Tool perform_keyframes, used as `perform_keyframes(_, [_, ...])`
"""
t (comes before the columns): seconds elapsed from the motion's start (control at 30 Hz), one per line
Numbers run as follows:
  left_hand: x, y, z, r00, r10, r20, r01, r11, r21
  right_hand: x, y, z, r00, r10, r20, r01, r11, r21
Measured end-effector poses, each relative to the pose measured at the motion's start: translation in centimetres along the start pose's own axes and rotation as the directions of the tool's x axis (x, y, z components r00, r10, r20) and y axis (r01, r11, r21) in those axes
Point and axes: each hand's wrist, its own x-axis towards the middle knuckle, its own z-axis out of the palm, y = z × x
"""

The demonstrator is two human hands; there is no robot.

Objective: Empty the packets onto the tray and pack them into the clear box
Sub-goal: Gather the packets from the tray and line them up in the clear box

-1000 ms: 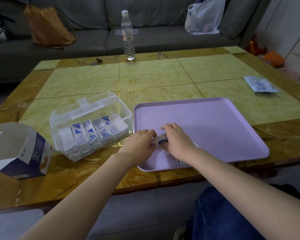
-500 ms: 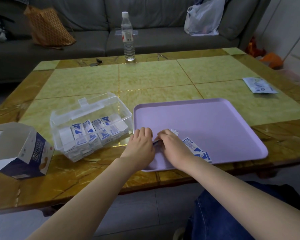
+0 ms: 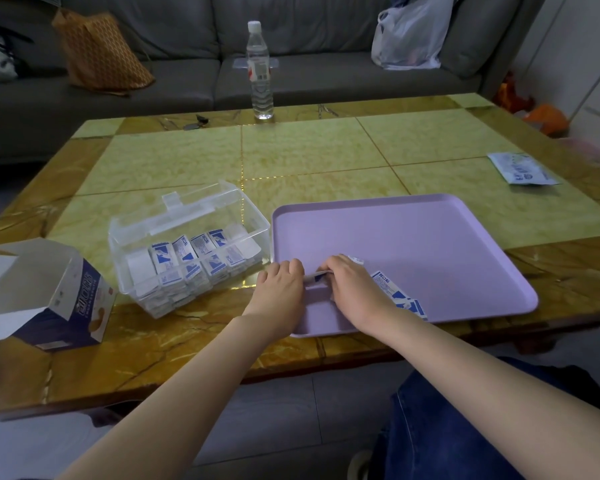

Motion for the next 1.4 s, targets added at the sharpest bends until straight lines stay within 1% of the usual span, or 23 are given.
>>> perform_keyframes(0.1, [-0.3,0.0,-0.8,0.999,0.017,-0.030,-0.019,0.999,-0.049,-0.3,0.1,-0.9,1.000,-0.023,-0.016,0.022,0.999,-0.027])
perform_keyframes(0.2, [-0.8,0.3,-2.2,1.000,0.010,-0.009,-0.012,0.971,-0.241,-1.1,-0.5,-2.0,0.999,-0.044,0.027,0.045,0.997,-0.057])
perform_keyframes(0.27, [-1.1,0.1,-3.3,1.000,0.011,-0.013,-0.015,0.950,-0.310,-1.6,-1.4,-2.7,0.996,-0.069,0.057,0.072,0.996,-0.058])
perform_keyframes(0.43, [-1.8,-1.4,-6.3,0.994,0.019,-0.108,-0.052,0.947,-0.316,-1.4,-3.7,-4.0,0.992,-0.125,-0.001,0.125,0.991,-0.051])
perform_keyframes(0.57, [-2.4,-3.1,-8.3,0.979,-0.017,-0.202,-0.052,0.942,-0.332,-1.0,-6.0,-4.3,0.975,-0.207,-0.076,0.204,0.978,-0.045])
perform_keyframes(0.63, [-2.9,-4.2,-8.9,0.961,-0.028,-0.274,-0.066,0.942,-0.329,-0.6,-7.5,-4.5,0.964,-0.242,-0.110,0.234,0.969,-0.083])
perform_keyframes(0.73, [-3.6,-5.6,-9.7,0.925,0.008,-0.379,-0.114,0.960,-0.256,0.5,-9.4,-4.7,0.937,-0.307,-0.168,0.282,0.947,-0.154])
perform_keyframes(0.83, [-4.0,-7.0,-10.5,0.901,-0.010,-0.434,-0.118,0.957,-0.266,1.9,-11.5,-4.8,0.922,-0.350,-0.163,0.326,0.932,-0.158])
perform_keyframes(0.9, [-4.3,-8.2,-11.0,0.895,-0.086,-0.438,-0.071,0.942,-0.328,2.7,-13.0,-4.7,0.922,-0.363,-0.134,0.343,0.928,-0.146])
perform_keyframes(0.97, [-4.7,-9.4,-11.1,0.880,-0.169,-0.445,-0.022,0.919,-0.393,3.9,-14.3,-4.6,0.929,-0.351,-0.117,0.336,0.933,-0.130])
perform_keyframes(1.03, [-5.2,-10.5,-10.9,0.884,-0.230,-0.406,0.063,0.921,-0.385,5.5,-15.1,-4.3,0.945,-0.312,-0.096,0.301,0.947,-0.116])
perform_keyframes(1.07, [-5.5,-11.2,-10.6,0.894,-0.246,-0.375,0.112,0.932,-0.346,6.5,-15.2,-4.0,0.958,-0.276,-0.077,0.268,0.958,-0.100])
perform_keyframes(1.13, [-6.1,-12.3,-9.7,0.926,-0.238,-0.294,0.185,0.963,-0.197,8.2,-15.5,-3.2,0.981,-0.190,-0.039,0.188,0.981,-0.051])
perform_keyframes(1.2, [-6.7,-13.2,-8.7,0.951,-0.213,-0.224,0.202,0.977,-0.070,9.8,-15.7,-2.2,0.995,-0.100,0.009,0.101,0.995,-0.024])
perform_keyframes(1.23, [-6.9,-13.4,-8.4,0.957,-0.203,-0.206,0.197,0.979,-0.051,10.5,-15.7,-1.6,0.998,-0.055,0.036,0.056,0.998,-0.021])
perform_keyframes(1.33, [-7.3,-13.5,-7.8,0.959,-0.184,-0.217,0.173,0.983,-0.069,12.1,-15.6,0.1,0.990,0.079,0.113,-0.074,0.996,-0.040])
perform_keyframes(1.4, [-7.2,-13.7,-7.8,0.955,-0.179,-0.236,0.161,0.983,-0.092,12.6,-15.7,1.2,0.981,0.111,0.160,-0.090,0.987,-0.136])
